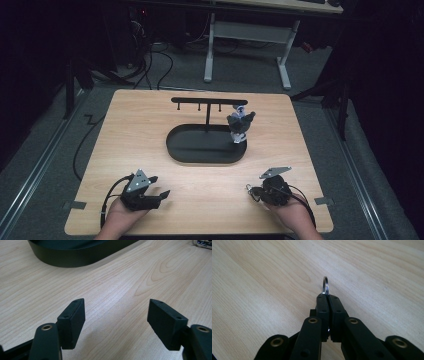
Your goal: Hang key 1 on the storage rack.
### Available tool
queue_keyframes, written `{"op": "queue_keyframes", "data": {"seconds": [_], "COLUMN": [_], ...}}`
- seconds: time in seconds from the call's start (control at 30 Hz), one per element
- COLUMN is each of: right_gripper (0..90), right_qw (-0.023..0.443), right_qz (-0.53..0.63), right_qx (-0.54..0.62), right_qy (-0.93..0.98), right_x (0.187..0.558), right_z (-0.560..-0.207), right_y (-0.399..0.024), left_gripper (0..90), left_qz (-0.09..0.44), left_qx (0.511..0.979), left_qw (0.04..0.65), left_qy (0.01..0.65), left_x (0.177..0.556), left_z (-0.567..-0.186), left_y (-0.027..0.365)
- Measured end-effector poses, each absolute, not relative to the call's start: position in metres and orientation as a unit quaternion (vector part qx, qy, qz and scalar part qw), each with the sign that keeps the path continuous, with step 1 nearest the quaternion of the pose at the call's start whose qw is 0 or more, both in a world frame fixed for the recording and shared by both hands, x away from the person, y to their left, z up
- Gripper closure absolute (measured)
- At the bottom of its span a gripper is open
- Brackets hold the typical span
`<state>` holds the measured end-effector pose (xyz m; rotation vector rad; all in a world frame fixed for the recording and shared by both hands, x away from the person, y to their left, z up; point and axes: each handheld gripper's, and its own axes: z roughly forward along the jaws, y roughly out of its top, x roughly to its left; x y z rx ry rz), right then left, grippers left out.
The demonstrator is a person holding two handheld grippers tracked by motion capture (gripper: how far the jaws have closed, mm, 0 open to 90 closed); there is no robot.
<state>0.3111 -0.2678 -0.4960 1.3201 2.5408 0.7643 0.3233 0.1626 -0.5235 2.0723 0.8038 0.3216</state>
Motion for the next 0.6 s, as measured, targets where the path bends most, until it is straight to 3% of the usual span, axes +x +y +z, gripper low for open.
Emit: {"op": "queue_keyframes", "data": {"seconds": [0.27, 0.4, 0.6], "right_gripper": [77.6, 77.8, 87.4], "right_qw": [0.078, 0.077, 0.074], "right_qz": [0.253, 0.239, 0.214], "right_qx": [0.441, 0.434, 0.428], "right_qy": [0.858, 0.865, 0.875], "right_x": [0.318, 0.323, 0.33], "right_z": [-0.49, -0.489, -0.488], "right_y": [-0.264, -0.259, -0.255], "left_gripper": [31.2, 31.2, 31.2], "left_qz": [0.129, 0.128, 0.13], "left_qx": [0.831, 0.831, 0.83], "left_qw": [0.434, 0.434, 0.436], "left_qy": [0.323, 0.323, 0.323], "left_x": [0.323, 0.323, 0.324], "left_z": [-0.523, -0.523, -0.522], "left_y": [0.162, 0.163, 0.164]}}
